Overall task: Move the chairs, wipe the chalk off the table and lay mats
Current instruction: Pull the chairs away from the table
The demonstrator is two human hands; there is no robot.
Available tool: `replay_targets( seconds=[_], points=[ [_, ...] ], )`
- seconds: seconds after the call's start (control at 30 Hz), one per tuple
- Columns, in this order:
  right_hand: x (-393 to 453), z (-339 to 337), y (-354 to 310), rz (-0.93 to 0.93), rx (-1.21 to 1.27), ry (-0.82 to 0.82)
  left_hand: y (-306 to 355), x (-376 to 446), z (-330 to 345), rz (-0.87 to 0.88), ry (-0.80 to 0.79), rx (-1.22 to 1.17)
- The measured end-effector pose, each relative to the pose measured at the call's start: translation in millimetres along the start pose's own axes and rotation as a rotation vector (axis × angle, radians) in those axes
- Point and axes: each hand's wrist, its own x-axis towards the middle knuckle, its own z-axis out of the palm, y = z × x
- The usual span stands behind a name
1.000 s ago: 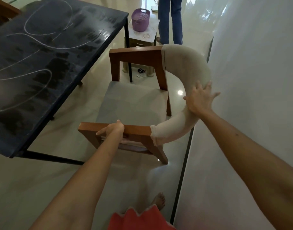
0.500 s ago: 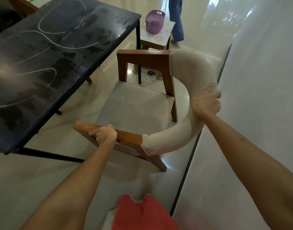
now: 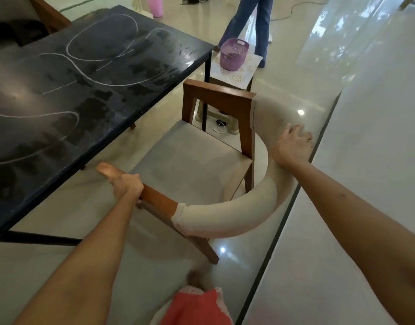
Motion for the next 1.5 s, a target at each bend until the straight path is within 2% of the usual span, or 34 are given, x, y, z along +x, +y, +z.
replay_targets(
  seconds=[0.2,0.4,0.57,0.77,1.0,1.3,1.5],
  points=[
    [65,-8,-4,-0.107,-0.114,-0.065,29,19,-4,0.024,0.032,0.008],
    [107,-10,-13,-0.273,-0.238,-0.062,36,9,7,-0.149,0.130,0.027],
    [154,-15,-38,-0.438,-0.307,-0.087,48,-20,19,-0.331,0.132,0.031],
    [215,-7,-69,-0.594,-0.232,-0.125,59,-47,42,-0.396,0.225,0.018],
    [272,11,-103,-0.732,-0.073,-0.212,68,-77,57,-0.519,0.256,0.131],
    [297,28,-118,-0.869,-0.107,-0.101,64,-84,63,-0.531,0.286,0.201],
    [297,26,-121,-0.884,-0.131,-0.071,61,-77,65,-0.517,0.333,0.152]
  ],
)
